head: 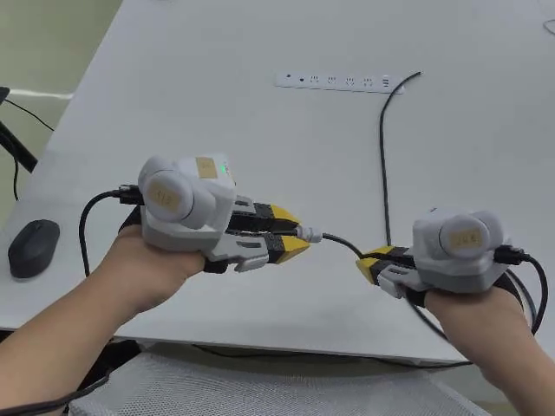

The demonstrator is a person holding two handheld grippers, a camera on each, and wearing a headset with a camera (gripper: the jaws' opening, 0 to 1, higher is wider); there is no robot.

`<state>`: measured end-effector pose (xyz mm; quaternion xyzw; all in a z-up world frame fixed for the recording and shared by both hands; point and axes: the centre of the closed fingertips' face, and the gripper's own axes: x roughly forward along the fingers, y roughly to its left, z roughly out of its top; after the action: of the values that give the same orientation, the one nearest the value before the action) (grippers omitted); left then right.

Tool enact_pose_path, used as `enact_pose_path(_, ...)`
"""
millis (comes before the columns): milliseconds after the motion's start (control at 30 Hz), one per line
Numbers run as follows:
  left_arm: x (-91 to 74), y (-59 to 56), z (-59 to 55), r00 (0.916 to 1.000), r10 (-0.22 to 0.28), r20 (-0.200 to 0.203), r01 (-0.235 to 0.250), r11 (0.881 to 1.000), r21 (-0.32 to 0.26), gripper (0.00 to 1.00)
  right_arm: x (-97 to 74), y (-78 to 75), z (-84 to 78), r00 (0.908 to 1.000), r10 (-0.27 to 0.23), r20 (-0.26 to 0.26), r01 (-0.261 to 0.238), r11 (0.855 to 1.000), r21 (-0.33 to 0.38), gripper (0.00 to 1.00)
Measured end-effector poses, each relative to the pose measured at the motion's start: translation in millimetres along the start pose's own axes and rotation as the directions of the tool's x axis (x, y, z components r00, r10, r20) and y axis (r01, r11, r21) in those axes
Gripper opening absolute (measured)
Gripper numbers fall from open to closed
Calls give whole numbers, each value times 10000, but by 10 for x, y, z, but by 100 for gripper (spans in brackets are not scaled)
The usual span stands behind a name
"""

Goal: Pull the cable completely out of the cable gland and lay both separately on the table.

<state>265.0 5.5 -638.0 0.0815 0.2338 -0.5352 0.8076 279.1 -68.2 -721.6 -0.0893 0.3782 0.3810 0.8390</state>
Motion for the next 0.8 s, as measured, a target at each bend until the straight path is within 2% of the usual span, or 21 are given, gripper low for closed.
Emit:
enact_pose_path(100,-1,2,5,10000,2,11,-2,10000,-29,15,-9,9,24,9998,78,159,-72,9994,-333,2)
enact_pose_path(167,1,-1,11,10000,-8,33,8,10000,-26,15,-21,-11,38,9997,-35,225,49,9981,-610,2)
enact_pose_path(333,17,-21,16,10000,-42,43,42,10000,-39,15,-48,-74,92,9982,-357,478,440,9813,-1873,3)
enact_pose_path(467,21,-34,21,10000,-79,47,79,9999,-64,15,-68,-69,100,9985,-371,406,454,9731,-2260,4)
enact_pose_path(600,28,-33,6,10000,-47,-4,47,9999,-126,15,-136,-37,214,9967,-395,714,580,9583,-2797,12)
enact_pose_path(667,30,-42,6,10000,-84,-10,84,9998,-167,15,-175,20,293,9959,-276,856,550,9399,-3370,14)
enact_pose_path(700,27,-42,4,10000,-86,-36,86,9998,-183,15,-203,71,336,9959,-238,870,554,9225,-3821,15)
enact_pose_path(800,22,-39,7,9999,-94,-69,93,9998,-198,15,-236,256,451,9930,236,1159,336,8830,-4681,17)
